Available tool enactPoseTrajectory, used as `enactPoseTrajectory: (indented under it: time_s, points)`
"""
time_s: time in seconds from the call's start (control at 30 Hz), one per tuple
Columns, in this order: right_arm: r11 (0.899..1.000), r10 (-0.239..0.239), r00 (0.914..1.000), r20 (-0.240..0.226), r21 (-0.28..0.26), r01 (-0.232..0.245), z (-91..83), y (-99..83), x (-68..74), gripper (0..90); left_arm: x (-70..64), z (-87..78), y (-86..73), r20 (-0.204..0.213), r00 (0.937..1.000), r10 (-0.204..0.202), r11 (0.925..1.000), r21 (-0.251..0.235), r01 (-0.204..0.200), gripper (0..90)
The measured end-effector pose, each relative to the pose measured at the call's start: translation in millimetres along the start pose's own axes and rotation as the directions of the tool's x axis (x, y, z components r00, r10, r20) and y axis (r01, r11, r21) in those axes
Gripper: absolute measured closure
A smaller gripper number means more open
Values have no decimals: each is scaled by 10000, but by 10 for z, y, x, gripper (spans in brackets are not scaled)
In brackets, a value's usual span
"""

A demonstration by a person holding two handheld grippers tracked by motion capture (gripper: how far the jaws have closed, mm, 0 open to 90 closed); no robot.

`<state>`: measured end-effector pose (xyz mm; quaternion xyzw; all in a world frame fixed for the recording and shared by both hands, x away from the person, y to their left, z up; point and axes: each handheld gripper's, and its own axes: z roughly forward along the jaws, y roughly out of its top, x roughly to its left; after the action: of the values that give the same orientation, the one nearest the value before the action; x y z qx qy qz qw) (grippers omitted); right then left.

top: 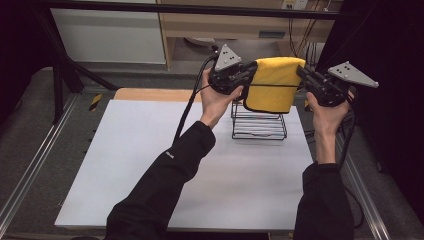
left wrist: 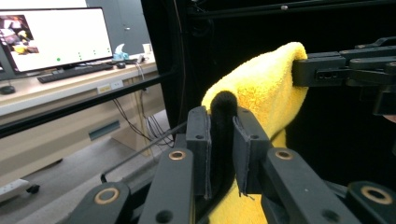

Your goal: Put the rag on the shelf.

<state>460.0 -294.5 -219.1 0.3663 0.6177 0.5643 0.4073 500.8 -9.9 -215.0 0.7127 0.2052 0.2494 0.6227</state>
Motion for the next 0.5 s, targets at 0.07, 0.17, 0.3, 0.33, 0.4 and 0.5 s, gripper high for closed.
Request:
enactPoseTrajectory:
  time_s: [0.07,0.17,0.3,0.33,0.4,0.5]
  points:
    - [10000,-41,10000,-31,4,42,-24,-17,11,839,-15,-20,-20,65,10000,-34,10000,27,34,779]
    - [10000,-77,10000,-52,16,77,-63,-42,36,839,-54,-52,-45,131,9999,30,9999,105,-32,778]
    - [9999,-116,9999,-42,71,116,-107,-73,67,839,-106,-88,-86,233,9995,203,9995,241,-208,777]
    - [9998,-141,9999,-56,100,142,-123,-87,70,839,-116,-92,-97,250,9995,189,9995,252,-195,777]
    - [9998,-162,9998,-71,121,163,-142,-111,77,839,-139,-106,-122,292,9993,239,9992,321,-249,776]
    - [9997,-112,9999,-108,205,114,-180,-157,97,838,-170,-122,-166,333,9993,180,9990,392,-193,776]
